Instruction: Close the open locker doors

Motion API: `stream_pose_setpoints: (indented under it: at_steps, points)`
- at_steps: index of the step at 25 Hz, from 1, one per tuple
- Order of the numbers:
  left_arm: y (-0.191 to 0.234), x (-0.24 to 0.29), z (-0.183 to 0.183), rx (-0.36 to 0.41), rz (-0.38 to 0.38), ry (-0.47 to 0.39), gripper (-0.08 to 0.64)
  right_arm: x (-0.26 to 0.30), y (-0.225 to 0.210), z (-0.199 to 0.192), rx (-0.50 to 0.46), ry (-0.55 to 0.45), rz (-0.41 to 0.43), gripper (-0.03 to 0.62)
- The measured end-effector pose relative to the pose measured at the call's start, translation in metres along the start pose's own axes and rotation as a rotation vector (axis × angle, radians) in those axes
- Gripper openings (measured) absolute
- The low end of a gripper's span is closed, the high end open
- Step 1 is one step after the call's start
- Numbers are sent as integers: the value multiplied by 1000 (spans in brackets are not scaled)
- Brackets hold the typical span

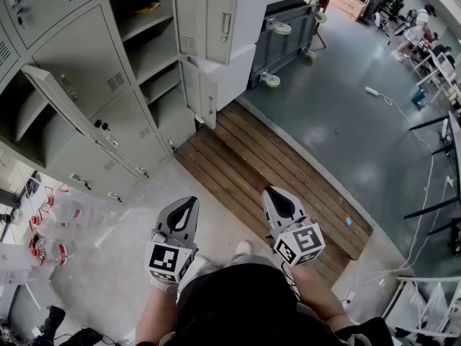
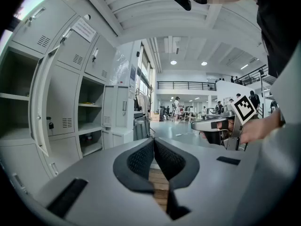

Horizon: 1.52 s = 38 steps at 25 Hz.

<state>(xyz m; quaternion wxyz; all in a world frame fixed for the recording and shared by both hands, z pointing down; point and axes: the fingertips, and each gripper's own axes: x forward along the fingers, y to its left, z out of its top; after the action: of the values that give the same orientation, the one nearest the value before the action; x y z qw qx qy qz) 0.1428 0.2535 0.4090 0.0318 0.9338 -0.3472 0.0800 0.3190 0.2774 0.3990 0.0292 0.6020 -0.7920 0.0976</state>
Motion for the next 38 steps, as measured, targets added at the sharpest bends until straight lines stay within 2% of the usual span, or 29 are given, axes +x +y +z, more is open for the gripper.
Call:
stream_pose_setpoints:
  at_steps: [4, 8, 13, 20, 24, 31, 33, 38]
  points:
    - [-19, 20, 12, 11, 13, -12, 20, -6, -20, 2, 5, -2, 25, 41]
    - [-39, 41, 14, 40, 5, 15, 20, -8, -42, 3, 11, -5, 45, 43]
    - [-54, 62, 10, 45, 41, 43, 20, -7, -70, 0, 56, -14, 78, 43]
    - [-38, 82, 1, 24, 82, 85, 20, 26, -80, -9, 83, 20, 115, 43]
    - [-2, 96, -8, 10, 55, 95, 20, 64, -73, -10, 80, 35, 101, 43]
    - [96, 121, 2, 28, -16, 93, 20, 154, -47, 5, 77, 53, 48, 43]
    - [129, 122, 2, 21, -19, 105, 20, 183, -34, 11, 76, 49, 43, 43]
    - [200, 113, 10, 25, 13, 71, 21, 248, 4, 23, 66, 44, 69, 43]
